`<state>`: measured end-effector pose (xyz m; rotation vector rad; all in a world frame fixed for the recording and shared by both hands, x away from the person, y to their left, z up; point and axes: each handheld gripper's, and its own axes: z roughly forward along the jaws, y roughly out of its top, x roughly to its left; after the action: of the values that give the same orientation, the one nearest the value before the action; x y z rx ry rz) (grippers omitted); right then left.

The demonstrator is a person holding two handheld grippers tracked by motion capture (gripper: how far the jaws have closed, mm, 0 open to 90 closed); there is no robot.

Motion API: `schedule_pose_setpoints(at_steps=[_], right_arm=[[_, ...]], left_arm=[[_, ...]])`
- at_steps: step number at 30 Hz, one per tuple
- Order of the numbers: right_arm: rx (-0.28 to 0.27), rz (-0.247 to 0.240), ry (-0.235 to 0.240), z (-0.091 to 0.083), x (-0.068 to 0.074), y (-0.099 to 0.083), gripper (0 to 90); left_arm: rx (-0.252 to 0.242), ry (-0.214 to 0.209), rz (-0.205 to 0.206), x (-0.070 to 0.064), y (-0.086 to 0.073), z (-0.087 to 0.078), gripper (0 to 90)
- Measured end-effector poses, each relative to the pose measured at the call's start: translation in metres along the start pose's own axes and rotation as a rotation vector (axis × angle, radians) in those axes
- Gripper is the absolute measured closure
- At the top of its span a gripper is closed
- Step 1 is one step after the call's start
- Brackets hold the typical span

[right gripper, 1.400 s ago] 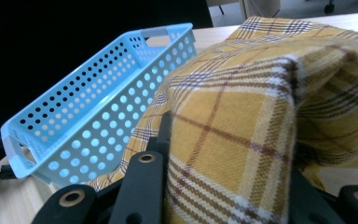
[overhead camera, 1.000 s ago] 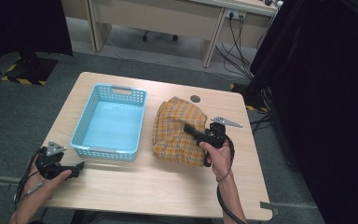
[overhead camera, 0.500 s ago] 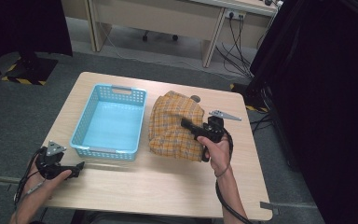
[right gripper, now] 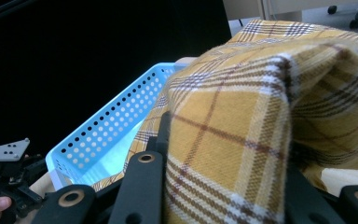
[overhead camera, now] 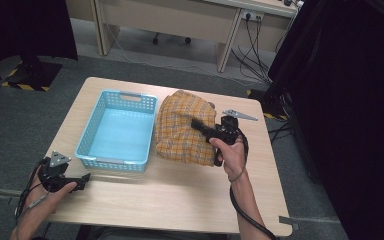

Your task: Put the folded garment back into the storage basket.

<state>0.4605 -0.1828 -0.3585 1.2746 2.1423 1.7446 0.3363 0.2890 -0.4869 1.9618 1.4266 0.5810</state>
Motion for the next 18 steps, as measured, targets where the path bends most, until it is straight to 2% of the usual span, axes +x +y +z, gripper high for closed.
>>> schedule_pose_setpoints(at_steps=[18], right_arm=[[0.012, -0.003, 0.028, 0.021, 0.015, 0.016, 72.1]], left_arm=[[0.0, 0.0, 0.0, 0.0, 0.0, 0.0, 0.0]])
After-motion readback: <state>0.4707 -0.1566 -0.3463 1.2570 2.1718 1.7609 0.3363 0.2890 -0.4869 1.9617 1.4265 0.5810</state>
